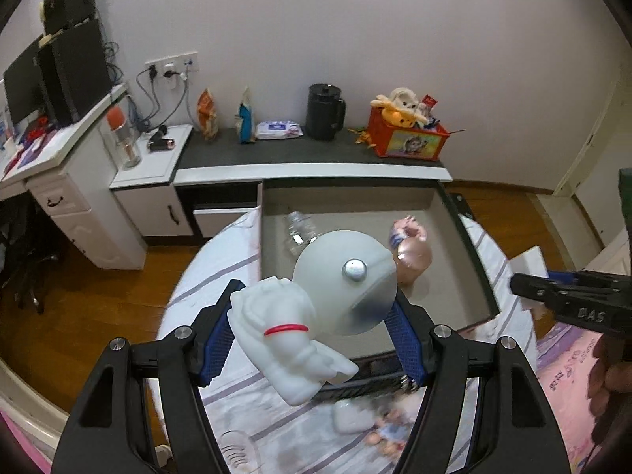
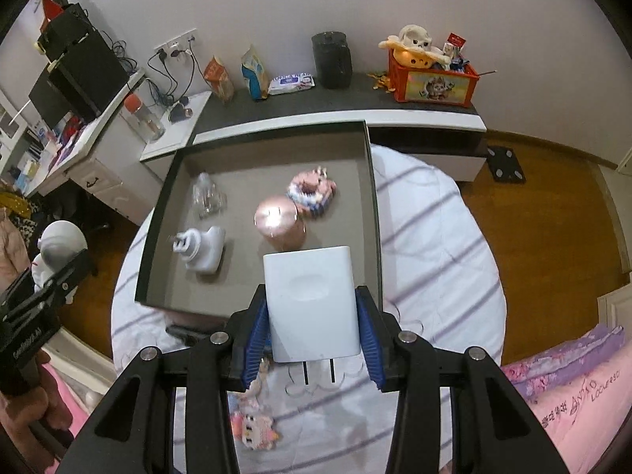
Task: Organize rigid objects
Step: 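Carry the astronaut figure and white charger over the pink box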
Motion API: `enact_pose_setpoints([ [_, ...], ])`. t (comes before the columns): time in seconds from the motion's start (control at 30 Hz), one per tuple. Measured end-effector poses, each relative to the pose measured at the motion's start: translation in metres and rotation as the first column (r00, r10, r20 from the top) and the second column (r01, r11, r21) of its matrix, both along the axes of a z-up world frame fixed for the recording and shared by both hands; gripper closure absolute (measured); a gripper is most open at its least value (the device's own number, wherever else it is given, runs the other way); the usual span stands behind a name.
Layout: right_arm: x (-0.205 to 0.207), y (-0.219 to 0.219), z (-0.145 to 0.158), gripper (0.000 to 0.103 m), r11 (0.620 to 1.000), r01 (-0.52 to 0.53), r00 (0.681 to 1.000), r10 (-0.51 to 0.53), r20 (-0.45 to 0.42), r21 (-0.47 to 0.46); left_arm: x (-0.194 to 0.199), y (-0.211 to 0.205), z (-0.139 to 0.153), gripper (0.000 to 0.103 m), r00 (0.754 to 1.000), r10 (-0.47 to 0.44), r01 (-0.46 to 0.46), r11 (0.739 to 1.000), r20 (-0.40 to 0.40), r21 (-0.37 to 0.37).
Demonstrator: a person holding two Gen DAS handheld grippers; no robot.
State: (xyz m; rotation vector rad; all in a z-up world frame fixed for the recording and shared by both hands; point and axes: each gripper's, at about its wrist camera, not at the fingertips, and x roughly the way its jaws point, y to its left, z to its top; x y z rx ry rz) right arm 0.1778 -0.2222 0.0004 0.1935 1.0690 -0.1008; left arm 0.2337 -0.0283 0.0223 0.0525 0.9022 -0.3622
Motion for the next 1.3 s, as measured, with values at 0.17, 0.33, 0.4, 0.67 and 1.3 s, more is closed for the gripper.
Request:
enact_pose_setpoints([
  [0.17, 0.018, 0.004, 0.001, 0.06, 1.0, -0.01, 1.0, 0.01, 0.003, 0.01, 0.007, -0.025, -0.004, 0.033, 1.0, -0.019, 0.019, 1.0, -0.024, -0.016],
  [0.33, 0.035, 0.007, -0.004, 0.06, 1.0, -0.02, 1.0, 0.02, -0.008, 0.011, 0.016, -0.044, -0.014, 0.033, 0.998, -0.022, 0.021, 0.999, -0.057, -0.028],
  [0.4, 0.042, 0.007, -0.011, 0.06, 1.0, -0.019, 1.0, 0.019, -0.022, 0.009, 0.02, -0.05, -0.019, 0.033, 0.997, -0.019, 0.017, 0.999, -0.07, -0.031],
  [0.67, 0.073, -0.008, -0.018, 0.06, 1.0, 0.007, 0.999, -0.007, -0.033, 0.02, 0.05, -0.061, -0.032, 0.033, 0.996, -0.016, 0.014, 0.999, -0.084, -0.03],
  [1.3, 0.176, -0.032, -0.081, 0.06, 1.0, -0.021, 0.995, 0.019, -0.096, -0.018, 0.156, -0.09, -0.111, 0.032, 0.985, 0.003, 0.005, 0.999, -0.175, 0.044],
])
